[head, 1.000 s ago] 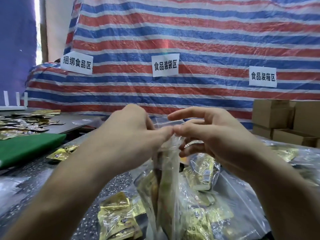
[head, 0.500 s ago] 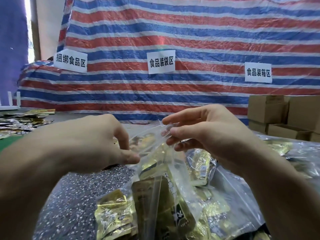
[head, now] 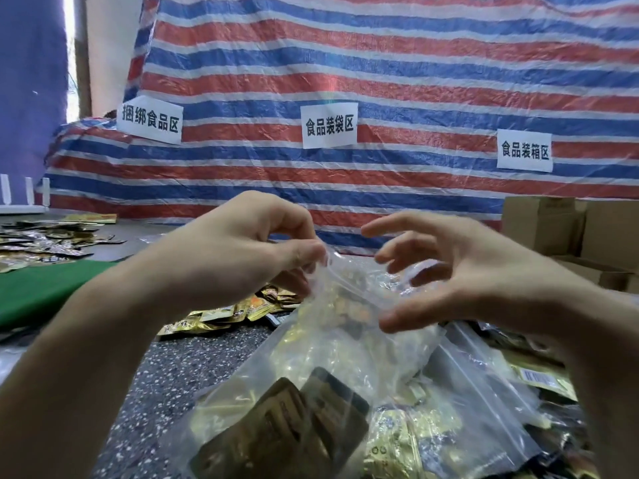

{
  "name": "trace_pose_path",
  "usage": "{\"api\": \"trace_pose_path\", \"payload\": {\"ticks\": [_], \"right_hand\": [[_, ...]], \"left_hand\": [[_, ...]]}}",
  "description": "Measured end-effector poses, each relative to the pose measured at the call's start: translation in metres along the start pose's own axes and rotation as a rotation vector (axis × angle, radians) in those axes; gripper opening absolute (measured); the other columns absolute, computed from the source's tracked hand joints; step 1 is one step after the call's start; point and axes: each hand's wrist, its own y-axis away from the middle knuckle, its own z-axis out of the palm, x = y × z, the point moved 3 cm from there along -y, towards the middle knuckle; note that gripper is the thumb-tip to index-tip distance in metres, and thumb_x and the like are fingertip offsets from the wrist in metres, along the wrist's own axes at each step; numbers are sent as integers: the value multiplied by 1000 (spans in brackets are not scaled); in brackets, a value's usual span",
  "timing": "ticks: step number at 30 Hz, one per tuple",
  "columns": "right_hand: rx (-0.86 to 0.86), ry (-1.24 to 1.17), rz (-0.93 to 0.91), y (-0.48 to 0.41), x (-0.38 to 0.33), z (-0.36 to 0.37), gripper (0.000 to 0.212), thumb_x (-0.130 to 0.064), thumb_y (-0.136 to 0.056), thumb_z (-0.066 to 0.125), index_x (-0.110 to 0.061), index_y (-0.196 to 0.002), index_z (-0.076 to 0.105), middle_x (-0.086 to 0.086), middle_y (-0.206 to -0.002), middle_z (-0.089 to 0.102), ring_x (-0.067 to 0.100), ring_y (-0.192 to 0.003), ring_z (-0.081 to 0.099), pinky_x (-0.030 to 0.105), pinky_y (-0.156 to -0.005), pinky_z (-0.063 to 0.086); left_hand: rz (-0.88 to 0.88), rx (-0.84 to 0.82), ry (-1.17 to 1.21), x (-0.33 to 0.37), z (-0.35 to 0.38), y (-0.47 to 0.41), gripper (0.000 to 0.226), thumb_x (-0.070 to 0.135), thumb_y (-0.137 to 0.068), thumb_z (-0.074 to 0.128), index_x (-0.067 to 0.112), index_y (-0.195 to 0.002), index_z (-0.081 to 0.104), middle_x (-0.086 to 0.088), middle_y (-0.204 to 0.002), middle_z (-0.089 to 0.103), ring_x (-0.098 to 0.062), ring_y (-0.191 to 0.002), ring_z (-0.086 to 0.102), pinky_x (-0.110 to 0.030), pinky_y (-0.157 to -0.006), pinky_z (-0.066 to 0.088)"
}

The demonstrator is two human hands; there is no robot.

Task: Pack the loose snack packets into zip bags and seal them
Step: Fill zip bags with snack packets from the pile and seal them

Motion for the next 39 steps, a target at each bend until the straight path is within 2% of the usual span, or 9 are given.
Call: {"api": "trace_pose_path", "payload": {"ticks": [2,4,7,10,17,22,27,34,39], "right_hand": [[-151,61,84,-1,9,7,87,-40,-49,95,-60,-123,55,-25,-124,62,-9,-114,58,21,-95,48],[-309,59,195,-1,17,15,80,-29,-58,96,-56,-124,59,-23,-126,64,-4,-114,61,19,-94,50],[-354,48,266,-7,27,23,39,-7,-77,84,-18,-113,71,4,-105,77,19,-95,74,32,-85,60],[-259,-23,224,-10,29,19,14,-5,-77,83,-9,-88,75,13,-85,77,25,-76,75,32,-70,62],[-160,-122,84,-3,34,-4,27,-34,-73,82,-9,-83,81,12,-80,77,22,-71,73,25,-62,57],[-215,-218,53,4,39,-10,28,-35,-90,73,-11,-101,80,14,-95,77,22,-83,73,27,-70,58],[-77,-193,48,4,38,-19,26,-32,-72,82,-9,-84,80,17,-79,75,25,-71,72,31,-66,59],[-17,-140,-5,1,30,-17,23,-25,-70,89,-7,-78,77,15,-73,71,22,-66,66,35,-65,52],[-30,-145,-41,-3,26,-10,11,-19,-73,76,-9,-75,74,11,-68,67,20,-63,62,35,-62,45]], "left_hand": [[21,-11,31,0,-1,0,20,25,-76,64,8,-70,71,-16,-93,75,-26,-81,75,-27,-73,61],[31,-24,54,-2,-3,-1,18,22,-76,65,6,-70,72,-15,-95,75,-26,-82,74,-24,-71,60],[51,-52,75,-4,-6,-1,19,20,-74,67,2,-73,71,-8,-98,76,-27,-86,74,-24,-73,60],[53,-67,45,-8,-15,0,17,23,-72,69,7,-75,74,-5,-101,76,-26,-90,74,-26,-78,59],[-70,-229,-112,-30,-42,6,19,29,-72,72,17,-85,76,-11,-99,76,-26,-93,74,-29,-82,59],[-79,-288,-135,-39,-48,5,18,30,-76,76,15,-86,77,-14,-93,76,-28,-89,74,-28,-75,60],[47,-222,-120,-37,-55,6,31,35,-65,82,17,-90,78,-15,-91,76,-30,-86,74,-29,-74,60],[113,-144,-88,-37,-56,3,22,11,-65,76,18,-86,73,-19,-83,74,-32,-78,73,-32,-69,61],[-22,-169,-165,-42,-51,2,24,16,-67,79,27,-87,73,-12,-84,74,-26,-81,72,-40,-74,60]]}}
